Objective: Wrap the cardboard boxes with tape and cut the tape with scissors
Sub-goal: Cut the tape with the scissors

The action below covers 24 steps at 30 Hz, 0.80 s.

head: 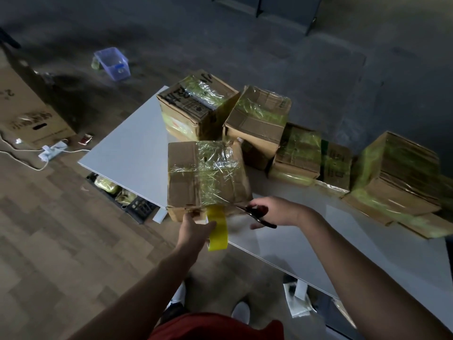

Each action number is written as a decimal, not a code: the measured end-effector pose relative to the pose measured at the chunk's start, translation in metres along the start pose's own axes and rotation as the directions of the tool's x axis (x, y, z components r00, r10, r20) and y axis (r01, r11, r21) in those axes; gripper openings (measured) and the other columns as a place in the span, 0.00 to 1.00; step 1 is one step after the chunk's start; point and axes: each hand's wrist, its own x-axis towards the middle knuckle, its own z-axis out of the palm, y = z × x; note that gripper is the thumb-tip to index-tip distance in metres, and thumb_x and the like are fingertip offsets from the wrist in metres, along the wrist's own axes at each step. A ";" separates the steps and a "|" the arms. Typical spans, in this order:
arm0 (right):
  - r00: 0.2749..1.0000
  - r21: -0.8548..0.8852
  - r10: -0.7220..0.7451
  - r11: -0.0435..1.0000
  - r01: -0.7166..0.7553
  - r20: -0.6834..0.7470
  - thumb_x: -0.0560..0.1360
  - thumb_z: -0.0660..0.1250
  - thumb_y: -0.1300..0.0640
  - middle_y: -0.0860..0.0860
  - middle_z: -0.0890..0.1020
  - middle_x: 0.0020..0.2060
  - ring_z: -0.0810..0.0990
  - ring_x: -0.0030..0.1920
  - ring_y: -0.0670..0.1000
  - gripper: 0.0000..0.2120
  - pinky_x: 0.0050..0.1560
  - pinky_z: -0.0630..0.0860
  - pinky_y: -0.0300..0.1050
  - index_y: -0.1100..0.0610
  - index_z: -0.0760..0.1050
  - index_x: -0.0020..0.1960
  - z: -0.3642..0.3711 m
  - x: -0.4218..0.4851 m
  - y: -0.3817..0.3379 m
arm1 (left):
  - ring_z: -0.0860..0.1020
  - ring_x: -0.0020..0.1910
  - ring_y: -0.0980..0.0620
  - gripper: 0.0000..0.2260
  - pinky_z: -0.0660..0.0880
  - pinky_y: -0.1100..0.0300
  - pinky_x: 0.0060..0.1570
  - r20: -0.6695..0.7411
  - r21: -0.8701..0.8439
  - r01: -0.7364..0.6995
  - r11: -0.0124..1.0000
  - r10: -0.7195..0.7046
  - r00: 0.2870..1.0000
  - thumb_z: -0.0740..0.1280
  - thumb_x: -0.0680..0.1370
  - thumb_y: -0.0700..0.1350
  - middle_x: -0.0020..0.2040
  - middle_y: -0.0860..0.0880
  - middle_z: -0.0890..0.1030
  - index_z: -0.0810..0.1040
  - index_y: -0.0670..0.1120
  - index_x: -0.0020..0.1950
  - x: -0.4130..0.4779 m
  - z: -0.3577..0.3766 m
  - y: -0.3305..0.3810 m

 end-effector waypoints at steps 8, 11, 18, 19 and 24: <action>0.993 -0.216 0.058 0.976 -0.035 0.099 0.68 0.76 0.44 0.42 0.80 0.46 0.76 0.40 0.41 0.18 0.29 0.68 0.26 0.45 0.79 0.55 -0.027 -0.014 0.001 | 0.79 0.40 0.43 0.22 0.79 0.51 0.40 0.131 -0.010 0.022 1.000 -0.020 0.991 0.69 0.74 0.34 0.47 0.38 0.79 0.70 0.40 0.68 0.001 -0.003 0.003; 0.988 -0.237 0.085 0.970 -0.053 0.126 0.67 0.75 0.42 0.37 0.79 0.43 0.76 0.41 0.39 0.13 0.32 0.69 0.28 0.37 0.77 0.50 -0.032 -0.015 0.000 | 0.79 0.36 0.47 0.22 0.79 0.57 0.33 0.156 0.022 0.036 0.999 -0.039 0.987 0.68 0.76 0.34 0.45 0.41 0.79 0.70 0.39 0.69 0.002 -0.004 0.008; 0.979 -0.283 0.133 0.956 -0.084 0.157 0.66 0.75 0.40 0.38 0.80 0.42 0.78 0.42 0.41 0.12 0.40 0.71 0.36 0.39 0.79 0.48 -0.039 -0.012 0.004 | 0.77 0.33 0.51 0.23 0.76 0.62 0.30 0.175 0.090 0.028 0.996 -0.043 0.984 0.69 0.76 0.35 0.46 0.41 0.79 0.68 0.39 0.70 0.001 -0.007 0.010; 0.978 -0.281 0.129 0.956 -0.080 0.161 0.66 0.75 0.40 0.38 0.80 0.42 0.78 0.42 0.41 0.11 0.40 0.70 0.35 0.38 0.78 0.46 -0.037 -0.009 0.003 | 0.77 0.32 0.51 0.23 0.76 0.61 0.31 0.182 0.092 0.029 0.995 -0.045 0.982 0.69 0.76 0.35 0.45 0.41 0.79 0.68 0.39 0.70 0.001 -0.007 0.011; 0.978 -0.319 0.110 0.947 -0.048 0.178 0.67 0.75 0.41 0.39 0.80 0.44 0.78 0.46 0.43 0.17 0.43 0.73 0.36 0.43 0.80 0.53 -0.027 0.008 -0.014 | 0.77 0.35 0.52 0.22 0.76 0.61 0.34 0.227 0.145 0.009 0.989 -0.043 0.973 0.69 0.76 0.36 0.48 0.41 0.79 0.69 0.40 0.69 0.000 -0.012 0.014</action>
